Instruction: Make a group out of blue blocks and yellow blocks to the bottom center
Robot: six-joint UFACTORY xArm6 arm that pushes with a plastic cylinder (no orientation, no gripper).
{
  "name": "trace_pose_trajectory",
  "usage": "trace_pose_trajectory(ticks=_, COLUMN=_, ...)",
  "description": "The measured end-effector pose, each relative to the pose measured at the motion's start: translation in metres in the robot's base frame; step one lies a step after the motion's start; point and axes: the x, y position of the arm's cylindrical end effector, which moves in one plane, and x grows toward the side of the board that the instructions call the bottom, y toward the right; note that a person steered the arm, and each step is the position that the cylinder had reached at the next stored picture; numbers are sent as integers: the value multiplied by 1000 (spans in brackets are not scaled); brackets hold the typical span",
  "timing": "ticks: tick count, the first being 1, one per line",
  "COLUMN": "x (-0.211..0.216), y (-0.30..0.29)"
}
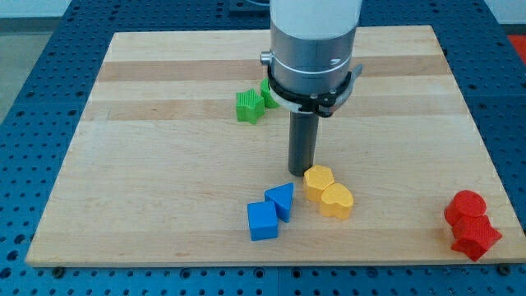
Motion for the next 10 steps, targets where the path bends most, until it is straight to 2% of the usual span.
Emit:
trace_pose_trajectory(ticks=1, x=-18, y=30)
trace_pose_trajectory(ticks=5, x=60, y=31)
trace_pose_trajectory(ticks=7, x=83, y=21)
trace_pose_trajectory(ticks=8, x=79, y=44)
trace_pose_trajectory(ticks=9, x=79, y=92)
trace_pose_trajectory(ticks=10, x=87, y=100)
